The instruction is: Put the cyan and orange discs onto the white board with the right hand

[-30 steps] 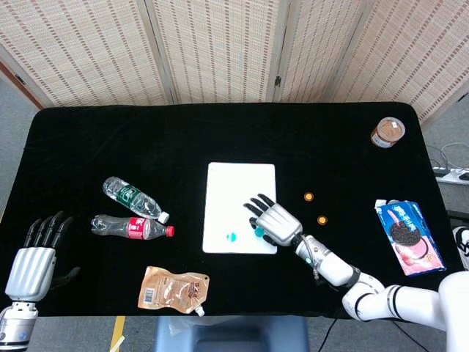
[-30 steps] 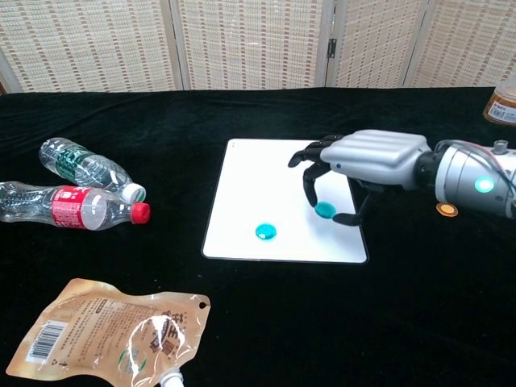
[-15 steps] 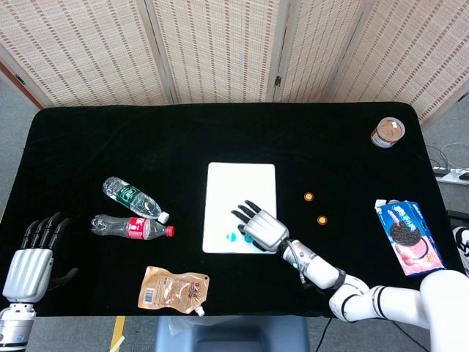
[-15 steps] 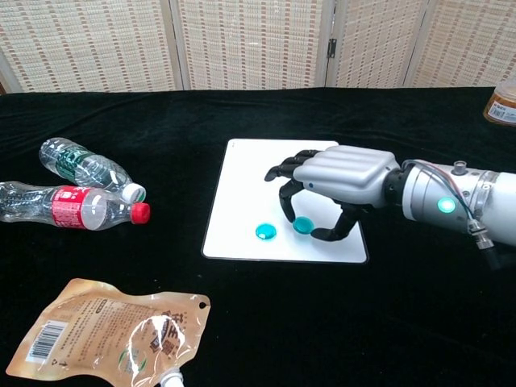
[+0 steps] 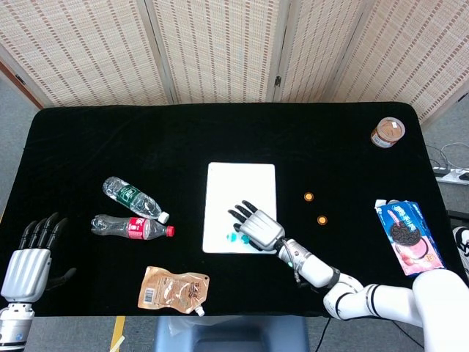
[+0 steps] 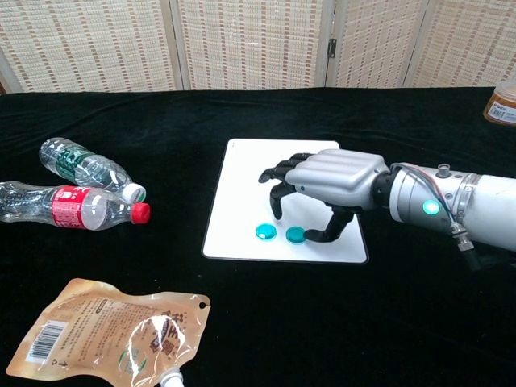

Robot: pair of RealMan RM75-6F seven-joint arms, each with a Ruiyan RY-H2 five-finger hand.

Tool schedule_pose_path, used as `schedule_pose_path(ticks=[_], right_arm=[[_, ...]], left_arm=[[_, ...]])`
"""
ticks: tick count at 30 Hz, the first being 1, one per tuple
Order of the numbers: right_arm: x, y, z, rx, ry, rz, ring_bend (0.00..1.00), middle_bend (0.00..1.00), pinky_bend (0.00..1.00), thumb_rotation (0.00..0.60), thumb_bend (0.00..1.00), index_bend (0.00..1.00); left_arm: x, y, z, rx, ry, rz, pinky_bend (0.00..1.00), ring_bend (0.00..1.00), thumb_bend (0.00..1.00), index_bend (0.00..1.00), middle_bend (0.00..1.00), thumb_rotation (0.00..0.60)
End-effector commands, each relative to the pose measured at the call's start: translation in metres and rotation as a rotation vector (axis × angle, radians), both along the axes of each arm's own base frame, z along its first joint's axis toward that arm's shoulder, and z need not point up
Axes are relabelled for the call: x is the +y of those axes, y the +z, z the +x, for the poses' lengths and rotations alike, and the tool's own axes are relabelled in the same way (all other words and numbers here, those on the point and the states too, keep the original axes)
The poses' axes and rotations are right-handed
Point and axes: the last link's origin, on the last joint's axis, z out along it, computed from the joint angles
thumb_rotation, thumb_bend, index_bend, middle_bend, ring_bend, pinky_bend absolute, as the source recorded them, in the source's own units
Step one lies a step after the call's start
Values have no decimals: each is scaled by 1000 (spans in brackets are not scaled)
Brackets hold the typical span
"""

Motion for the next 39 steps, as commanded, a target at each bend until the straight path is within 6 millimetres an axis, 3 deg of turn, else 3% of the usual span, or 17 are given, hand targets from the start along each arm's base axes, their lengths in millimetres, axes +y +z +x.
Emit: schedule_pose_path(ticks=[1, 8, 15, 21, 26, 39], right_arm=[[-3, 11, -2, -37, -20, -31, 0, 78, 0, 600, 428, 299], [-14, 58, -40, -55, -123, -160, 0, 78, 0, 600, 428, 294], [-12, 91, -102, -41, -317, -238, 0, 78, 0, 600, 429, 327], [-4, 93, -141, -33, -433, -239, 0, 78, 0, 600, 428, 347], [0, 87, -159, -18, -479, -228, 0, 79, 0, 600, 428, 361], [1, 82, -176, -16, -516, -234, 0, 80, 0, 600, 428, 376]], left_arm=[[0, 0, 0, 0, 1, -2, 0, 35, 196, 66, 35, 600], [3, -2, 1, -1, -5, -9, 0, 35, 196, 66, 35, 600], [7, -5, 5, -1, -22, -16, 0, 35, 195, 66, 35, 600], [9, -7, 8, -1, -37, -23, 0, 35, 195, 66, 35, 600], [9, -8, 10, 0, -42, -26, 0, 35, 196, 66, 35, 600], [9, -8, 10, 0, -39, -24, 0, 35, 196, 66, 35, 600]])
